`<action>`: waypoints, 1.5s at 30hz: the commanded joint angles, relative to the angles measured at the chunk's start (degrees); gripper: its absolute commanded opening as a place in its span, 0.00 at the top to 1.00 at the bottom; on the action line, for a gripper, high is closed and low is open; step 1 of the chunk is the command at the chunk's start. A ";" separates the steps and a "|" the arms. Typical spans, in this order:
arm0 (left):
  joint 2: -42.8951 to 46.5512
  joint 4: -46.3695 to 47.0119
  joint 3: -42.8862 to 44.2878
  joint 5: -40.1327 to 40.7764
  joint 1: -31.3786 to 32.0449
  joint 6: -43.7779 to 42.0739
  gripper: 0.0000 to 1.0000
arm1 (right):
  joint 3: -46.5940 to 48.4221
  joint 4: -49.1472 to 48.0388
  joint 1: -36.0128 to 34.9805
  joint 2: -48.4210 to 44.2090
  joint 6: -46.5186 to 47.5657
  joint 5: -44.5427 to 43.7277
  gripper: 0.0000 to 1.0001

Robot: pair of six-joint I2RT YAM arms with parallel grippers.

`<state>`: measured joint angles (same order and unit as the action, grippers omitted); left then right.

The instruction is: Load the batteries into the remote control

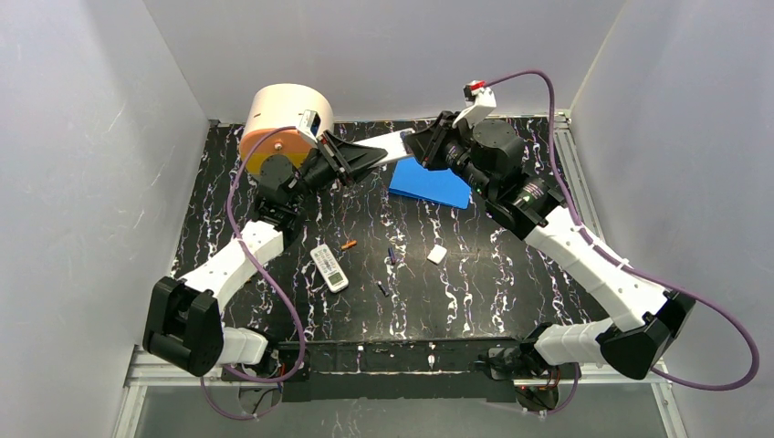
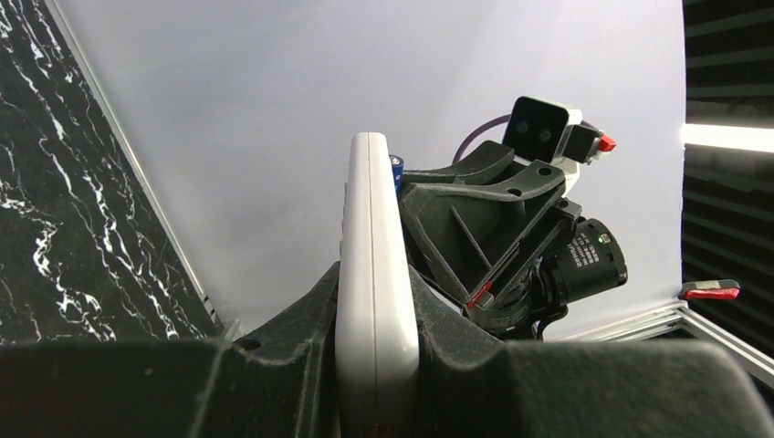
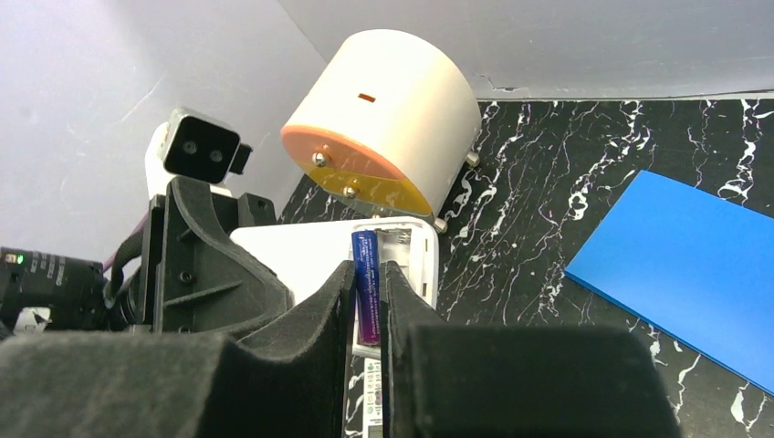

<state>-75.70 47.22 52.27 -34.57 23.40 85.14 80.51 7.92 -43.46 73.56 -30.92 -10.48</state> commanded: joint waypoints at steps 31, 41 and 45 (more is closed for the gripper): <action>-0.76 15.60 -1.27 6.79 2.10 10.08 1.00 | -2.01 -8.09 -1.89 -0.28 4.01 -8.42 0.58; -0.41 16.49 -2.23 6.79 2.09 8.37 1.00 | 3.38 -5.02 -1.74 -1.16 -0.43 -6.05 0.48; 0.08 17.58 -2.32 5.86 2.10 5.43 1.00 | 3.26 -4.64 -1.75 -3.09 -2.28 -5.93 0.44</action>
<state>-78.37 58.81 49.95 -28.45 25.26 93.65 81.67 1.83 -45.39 73.34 -31.11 -16.34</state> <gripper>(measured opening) 0.209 0.542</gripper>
